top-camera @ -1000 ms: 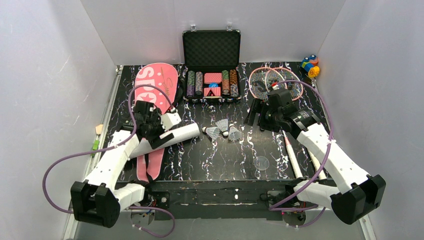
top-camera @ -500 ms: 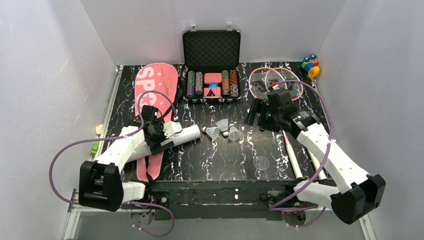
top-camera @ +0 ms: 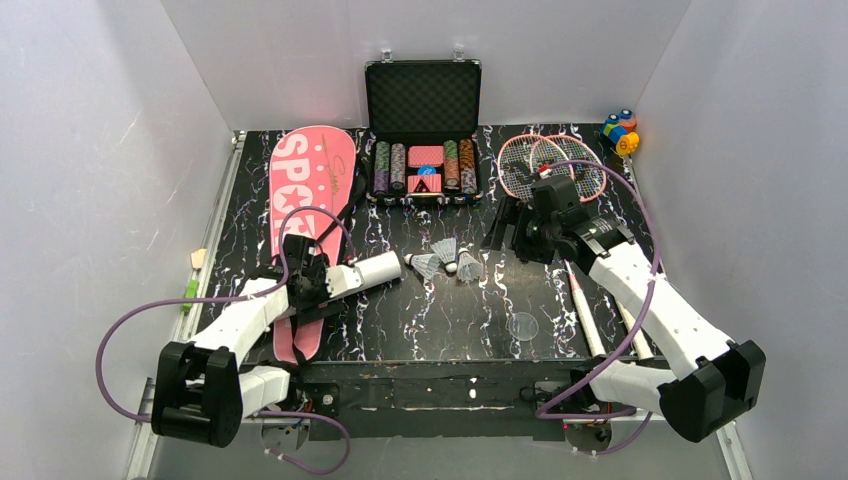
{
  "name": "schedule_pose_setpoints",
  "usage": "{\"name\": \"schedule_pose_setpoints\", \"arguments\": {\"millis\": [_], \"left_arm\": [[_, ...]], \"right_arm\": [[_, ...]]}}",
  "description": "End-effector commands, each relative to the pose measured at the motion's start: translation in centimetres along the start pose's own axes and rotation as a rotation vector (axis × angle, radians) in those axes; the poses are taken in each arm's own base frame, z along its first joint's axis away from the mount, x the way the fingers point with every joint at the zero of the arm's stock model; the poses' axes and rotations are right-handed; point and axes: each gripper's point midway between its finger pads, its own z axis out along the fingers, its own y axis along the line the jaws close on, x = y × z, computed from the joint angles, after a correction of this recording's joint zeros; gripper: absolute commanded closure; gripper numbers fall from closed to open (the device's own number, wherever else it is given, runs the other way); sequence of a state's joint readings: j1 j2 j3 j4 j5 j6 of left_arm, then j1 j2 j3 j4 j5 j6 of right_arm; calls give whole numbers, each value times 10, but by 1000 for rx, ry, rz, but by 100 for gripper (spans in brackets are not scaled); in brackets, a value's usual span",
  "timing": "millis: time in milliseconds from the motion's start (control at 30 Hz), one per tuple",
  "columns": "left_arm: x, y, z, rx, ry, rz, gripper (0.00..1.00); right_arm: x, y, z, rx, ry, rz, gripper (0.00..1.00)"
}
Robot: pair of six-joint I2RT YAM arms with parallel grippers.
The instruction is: Pack up the badminton gear
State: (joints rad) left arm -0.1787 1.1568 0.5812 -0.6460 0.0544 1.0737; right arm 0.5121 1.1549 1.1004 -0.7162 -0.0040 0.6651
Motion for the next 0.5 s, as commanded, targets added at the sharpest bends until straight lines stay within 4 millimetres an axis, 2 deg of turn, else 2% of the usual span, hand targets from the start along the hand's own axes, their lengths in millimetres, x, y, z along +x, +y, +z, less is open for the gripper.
{"name": "schedule_pose_setpoints", "arguments": {"millis": [0, 200, 333, 467], "left_arm": [[0, 17, 2, -95, -8, 32, 23], [-18, 31, -16, -147, -87, -23, 45], [-34, 33, -40, -159, -168, -71, 46], [-43, 23, -61, -129, -228, -109, 45]], "right_arm": [[0, 19, 9, -72, 10, 22, 7], [12, 41, 26, -114, 53, 27, 9], [21, 60, 45, -173, 95, 56, 11], [29, 74, 70, -218, 129, 111, 14]]}}
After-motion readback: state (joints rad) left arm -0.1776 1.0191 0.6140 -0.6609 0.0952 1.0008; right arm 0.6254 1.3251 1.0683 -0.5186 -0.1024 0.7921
